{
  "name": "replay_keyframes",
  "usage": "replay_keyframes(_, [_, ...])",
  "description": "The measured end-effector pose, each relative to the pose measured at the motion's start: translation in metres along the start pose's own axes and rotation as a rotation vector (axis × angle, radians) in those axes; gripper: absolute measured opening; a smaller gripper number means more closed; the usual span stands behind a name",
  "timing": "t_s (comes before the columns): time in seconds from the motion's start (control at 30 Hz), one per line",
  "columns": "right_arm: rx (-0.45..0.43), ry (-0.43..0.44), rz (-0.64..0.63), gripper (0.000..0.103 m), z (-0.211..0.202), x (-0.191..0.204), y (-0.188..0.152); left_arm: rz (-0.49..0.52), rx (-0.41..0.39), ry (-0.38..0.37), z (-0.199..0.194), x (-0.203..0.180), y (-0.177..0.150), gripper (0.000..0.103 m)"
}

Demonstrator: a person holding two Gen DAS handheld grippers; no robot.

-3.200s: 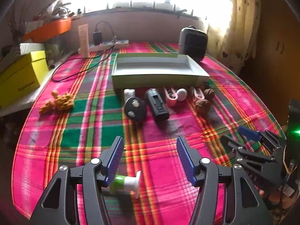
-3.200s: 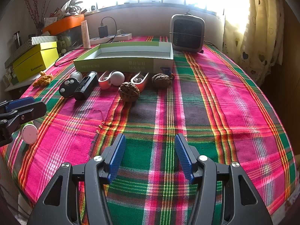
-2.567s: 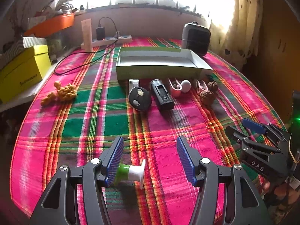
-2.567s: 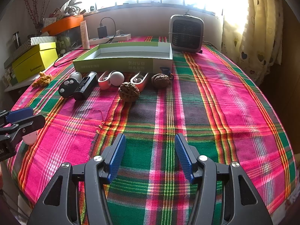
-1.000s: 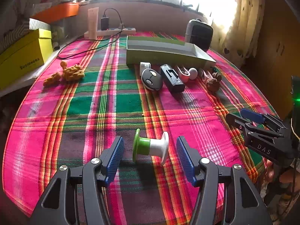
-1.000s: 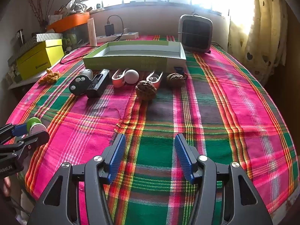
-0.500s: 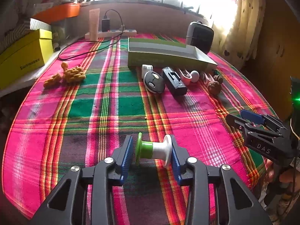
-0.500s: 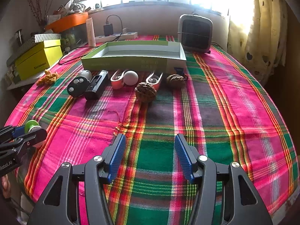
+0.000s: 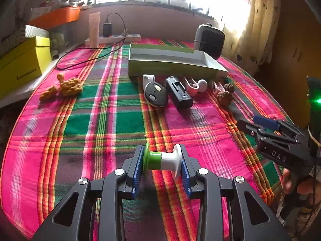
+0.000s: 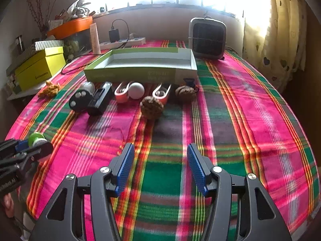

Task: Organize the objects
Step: 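Close the right gripper on a walnut while the left gripper holds the spool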

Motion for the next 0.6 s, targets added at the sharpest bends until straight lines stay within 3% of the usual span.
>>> replay_keyframes(0.23, [-0.021, 0.039, -0.005, 0.055, 0.009, 0.000, 0.021, 0.003, 0.014, -0.001, 0.011, -0.006, 0.006, 0.031])
replay_keyframes(0.6, [0.042, 0.105, 0.071, 0.055, 0.033, -0.002, 0.031, 0.002, 0.015, -0.001, 0.020, -0.010, 0.012, 0.031])
Point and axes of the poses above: each gripper's, at about its wrist camera, not at the fingertips, and z roughly the way its jaws point, x to its left, y to its top, the point moved 8 cm from there along z, roughly the way its jaws point, and after that the axes turned 15 degrees about -z, right-handed, at the moved point
